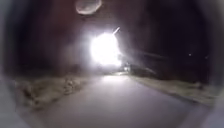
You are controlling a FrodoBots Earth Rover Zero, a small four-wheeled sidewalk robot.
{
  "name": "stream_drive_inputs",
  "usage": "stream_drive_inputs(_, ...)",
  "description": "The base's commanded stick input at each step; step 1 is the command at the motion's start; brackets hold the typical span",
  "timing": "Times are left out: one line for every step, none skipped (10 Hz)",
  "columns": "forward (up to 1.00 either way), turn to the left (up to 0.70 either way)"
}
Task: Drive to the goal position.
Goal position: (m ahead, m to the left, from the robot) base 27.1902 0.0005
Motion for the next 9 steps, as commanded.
stream_drive_inputs(1.0, 0.04)
stream_drive_inputs(1.0, 0.03)
stream_drive_inputs(1.0, 0.03)
stream_drive_inputs(1.0, 0.03)
stream_drive_inputs(1.0, 0.03)
stream_drive_inputs(1.0, 0.0)
stream_drive_inputs(1.0, 0.0)
stream_drive_inputs(1.0, 0.0)
stream_drive_inputs(1.0, 0.0)
